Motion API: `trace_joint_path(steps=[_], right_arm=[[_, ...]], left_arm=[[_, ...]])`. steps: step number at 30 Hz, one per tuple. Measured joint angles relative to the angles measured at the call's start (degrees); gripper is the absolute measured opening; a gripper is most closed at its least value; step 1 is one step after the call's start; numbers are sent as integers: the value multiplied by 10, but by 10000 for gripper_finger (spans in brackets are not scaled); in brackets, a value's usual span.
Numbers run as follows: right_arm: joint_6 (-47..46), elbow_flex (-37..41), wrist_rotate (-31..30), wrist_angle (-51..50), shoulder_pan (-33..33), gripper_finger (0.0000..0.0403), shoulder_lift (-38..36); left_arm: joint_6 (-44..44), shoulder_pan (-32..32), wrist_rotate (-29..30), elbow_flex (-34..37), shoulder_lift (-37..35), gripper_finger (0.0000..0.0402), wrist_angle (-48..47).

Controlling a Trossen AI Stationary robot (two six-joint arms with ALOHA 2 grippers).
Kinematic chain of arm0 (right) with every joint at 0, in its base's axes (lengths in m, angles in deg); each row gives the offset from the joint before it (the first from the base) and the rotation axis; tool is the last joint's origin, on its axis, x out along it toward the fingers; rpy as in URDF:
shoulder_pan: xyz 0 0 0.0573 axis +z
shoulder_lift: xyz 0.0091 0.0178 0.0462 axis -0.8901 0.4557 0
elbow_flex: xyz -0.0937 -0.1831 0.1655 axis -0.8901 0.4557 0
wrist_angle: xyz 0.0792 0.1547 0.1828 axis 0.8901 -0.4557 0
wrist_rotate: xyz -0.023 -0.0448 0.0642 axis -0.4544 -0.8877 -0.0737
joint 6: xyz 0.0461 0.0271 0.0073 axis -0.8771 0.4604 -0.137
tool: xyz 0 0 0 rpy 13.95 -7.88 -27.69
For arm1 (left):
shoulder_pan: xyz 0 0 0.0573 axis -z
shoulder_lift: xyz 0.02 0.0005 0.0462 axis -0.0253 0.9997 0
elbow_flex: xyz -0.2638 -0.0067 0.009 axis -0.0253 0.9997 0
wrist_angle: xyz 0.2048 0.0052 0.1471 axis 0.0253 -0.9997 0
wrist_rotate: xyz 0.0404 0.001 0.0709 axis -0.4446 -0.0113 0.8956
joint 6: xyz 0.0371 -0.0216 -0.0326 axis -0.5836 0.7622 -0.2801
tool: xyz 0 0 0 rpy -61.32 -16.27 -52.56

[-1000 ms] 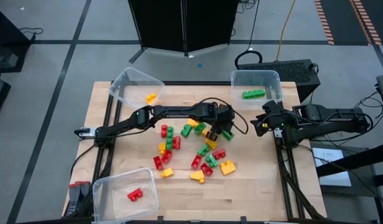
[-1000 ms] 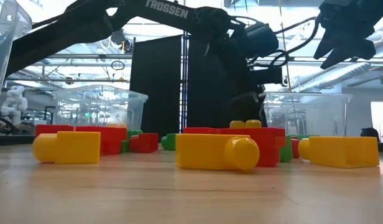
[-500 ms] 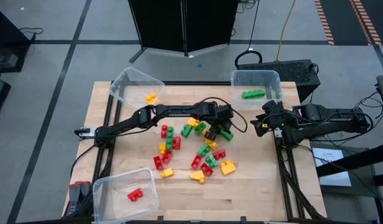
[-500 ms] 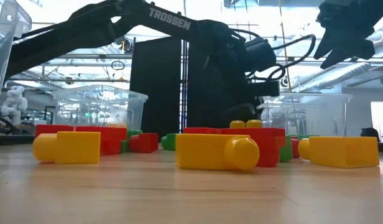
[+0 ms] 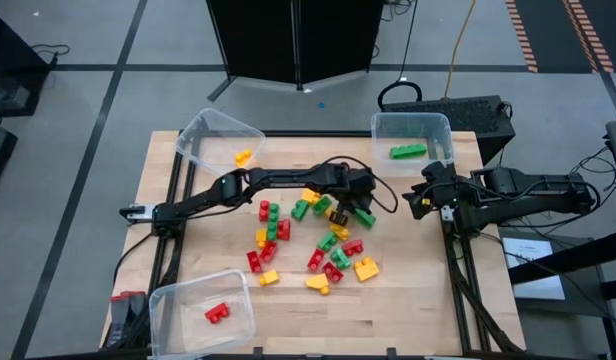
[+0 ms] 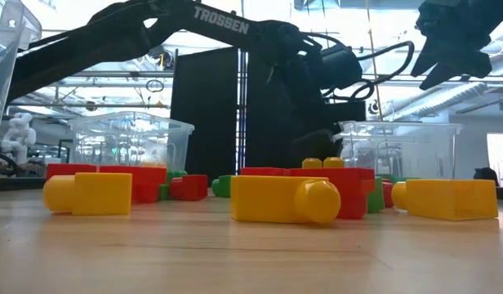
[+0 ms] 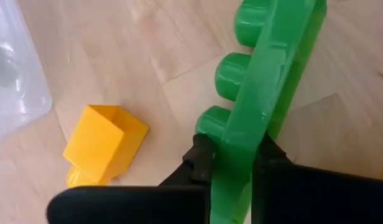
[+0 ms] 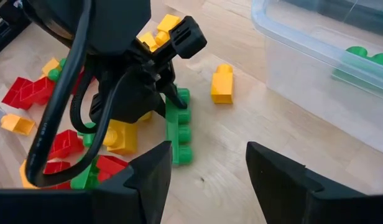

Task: Sort blocks
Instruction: Put the green game piece into the top right transparent bin, then put the yellow game piece into the top left transparent bin

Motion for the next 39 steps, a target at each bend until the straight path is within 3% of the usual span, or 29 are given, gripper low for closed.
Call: trace_joint_path(steps=[16,27,39], right_arm=[[0,0,-3,5,0,201,0],[-5,0,-3,9,0,201,0],[6,0,-3,9,0,201,0]], left_arm=[[82,5,30,4,-78,1,-10],[94,-35,155,2,-130,1,84],[140,-70,174,3,-158,0,153]])
